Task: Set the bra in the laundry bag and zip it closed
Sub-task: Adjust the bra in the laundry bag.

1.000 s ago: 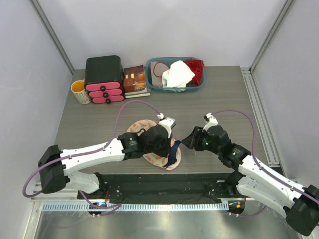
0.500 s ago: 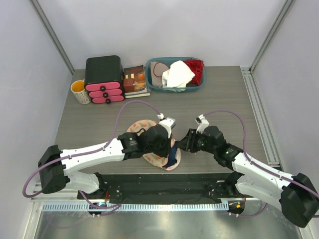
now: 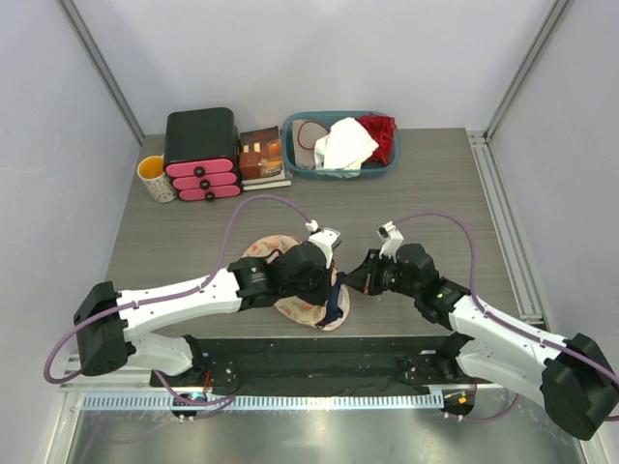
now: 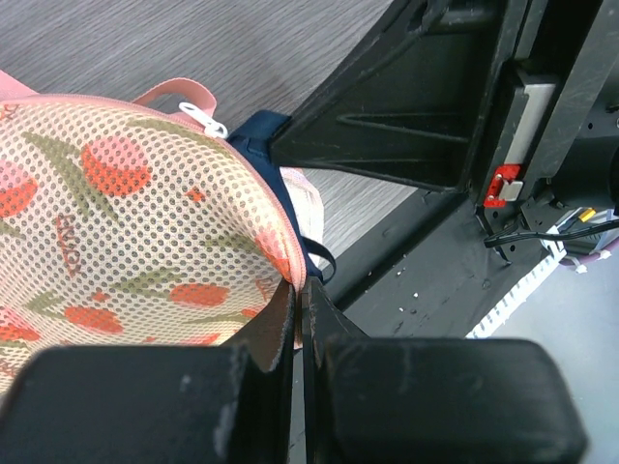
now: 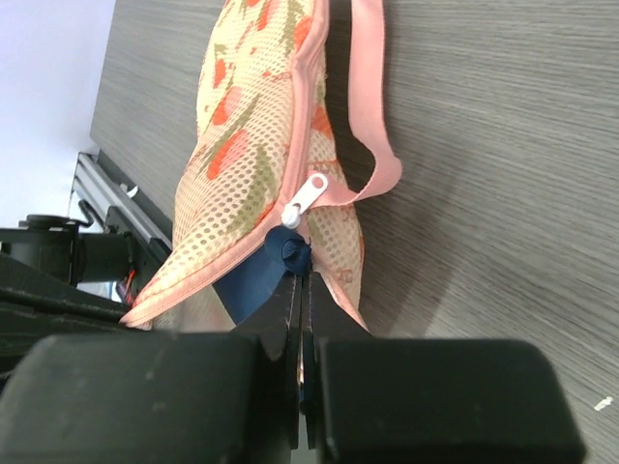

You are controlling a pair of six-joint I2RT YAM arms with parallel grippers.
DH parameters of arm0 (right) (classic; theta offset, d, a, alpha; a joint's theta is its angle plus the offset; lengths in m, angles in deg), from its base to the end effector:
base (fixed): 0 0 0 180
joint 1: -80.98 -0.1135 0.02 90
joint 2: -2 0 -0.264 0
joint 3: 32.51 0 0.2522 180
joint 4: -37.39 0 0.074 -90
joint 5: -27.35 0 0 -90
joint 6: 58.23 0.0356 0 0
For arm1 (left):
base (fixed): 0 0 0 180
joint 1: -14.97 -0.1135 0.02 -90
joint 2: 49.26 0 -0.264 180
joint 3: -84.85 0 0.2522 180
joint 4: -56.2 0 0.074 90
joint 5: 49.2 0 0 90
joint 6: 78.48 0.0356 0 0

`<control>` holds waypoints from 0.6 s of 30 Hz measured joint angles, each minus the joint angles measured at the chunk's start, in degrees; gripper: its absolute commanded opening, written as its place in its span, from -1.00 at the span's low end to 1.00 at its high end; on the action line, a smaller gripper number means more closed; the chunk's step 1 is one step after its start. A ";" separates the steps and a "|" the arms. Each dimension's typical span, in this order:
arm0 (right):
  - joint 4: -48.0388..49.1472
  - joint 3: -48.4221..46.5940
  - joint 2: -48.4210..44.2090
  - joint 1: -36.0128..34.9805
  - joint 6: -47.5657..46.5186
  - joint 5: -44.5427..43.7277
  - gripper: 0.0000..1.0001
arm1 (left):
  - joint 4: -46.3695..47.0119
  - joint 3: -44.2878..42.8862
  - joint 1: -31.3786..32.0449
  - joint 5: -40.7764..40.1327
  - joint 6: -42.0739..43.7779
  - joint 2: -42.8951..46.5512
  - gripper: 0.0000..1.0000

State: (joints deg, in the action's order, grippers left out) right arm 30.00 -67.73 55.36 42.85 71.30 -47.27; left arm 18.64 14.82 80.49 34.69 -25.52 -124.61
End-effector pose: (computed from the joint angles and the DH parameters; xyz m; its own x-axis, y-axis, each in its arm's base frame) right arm 0.1514 0.1308 0.2001 -0.7602 0.1834 -0.6232 -0.3886 0.6404 0.6625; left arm 0.1213 -0.2574 0.2711 -0.7507 0.2034 -0.6285 0.5267 0.7586 -0.3836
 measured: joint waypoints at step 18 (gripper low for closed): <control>15.04 6.84 8.37 -5.86 6.49 -0.85 -0.97 | 1.31 -2.80 1.92 1.79 0.02 -5.38 -1.00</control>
State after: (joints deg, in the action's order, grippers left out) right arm 45.04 -60.88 63.73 36.99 77.79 -48.13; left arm 19.96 12.02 82.41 36.48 -25.49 -129.99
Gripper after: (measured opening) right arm 0.022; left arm 0.008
